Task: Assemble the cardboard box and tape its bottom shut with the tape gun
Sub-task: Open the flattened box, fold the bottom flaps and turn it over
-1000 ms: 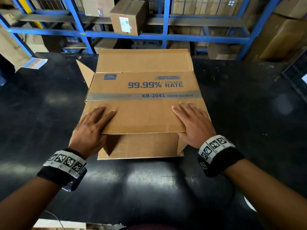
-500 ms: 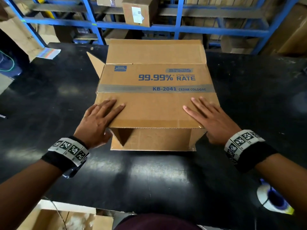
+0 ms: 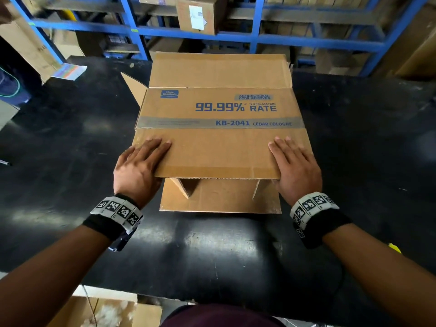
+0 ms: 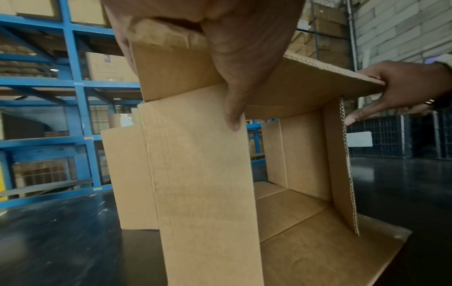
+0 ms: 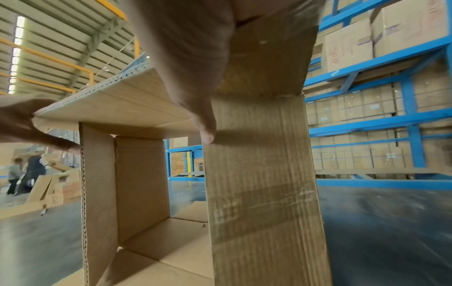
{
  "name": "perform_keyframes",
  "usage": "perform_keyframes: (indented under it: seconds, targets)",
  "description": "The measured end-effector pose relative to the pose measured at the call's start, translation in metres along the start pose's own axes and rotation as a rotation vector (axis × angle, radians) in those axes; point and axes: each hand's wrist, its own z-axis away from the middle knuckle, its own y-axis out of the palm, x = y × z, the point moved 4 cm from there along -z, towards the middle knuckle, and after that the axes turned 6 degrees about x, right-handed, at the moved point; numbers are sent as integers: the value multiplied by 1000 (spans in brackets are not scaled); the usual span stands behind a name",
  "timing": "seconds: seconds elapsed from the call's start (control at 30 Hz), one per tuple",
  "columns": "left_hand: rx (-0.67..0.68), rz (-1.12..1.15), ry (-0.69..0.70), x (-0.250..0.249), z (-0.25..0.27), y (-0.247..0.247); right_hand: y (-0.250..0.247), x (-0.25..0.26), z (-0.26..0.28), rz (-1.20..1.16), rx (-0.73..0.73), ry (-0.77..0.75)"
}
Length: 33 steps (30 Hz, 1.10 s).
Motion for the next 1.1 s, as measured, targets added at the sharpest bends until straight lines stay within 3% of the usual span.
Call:
perform_keyframes:
  seconds: [0.17,0.47,0.67,0.83,0.9,0.97,1.03,1.1]
  targets:
    - [-10,35,9,1,2,2,-5,1,1,-27,-2,-7]
    - [121,73,34,-1,1,-4,-24,-22,15,-73,176,-56]
    - [55,225,-246,39,15,-14,-44,-68,42,-460,-57,192]
    - [241,338,-575,77,58,49,15,-98,87,-716,-22,364]
    - [362,404,-628,75,74,86,55,-96,94,-731,41,465]
    - [483,433,-628,66,82,121,100,-87,94,-686,226,533]
    - [564,447,-597,52,77,147,137,-73,86,-608,440,530]
    - [612,438,-593,43,65,170,159,-58,74,-545,566,483]
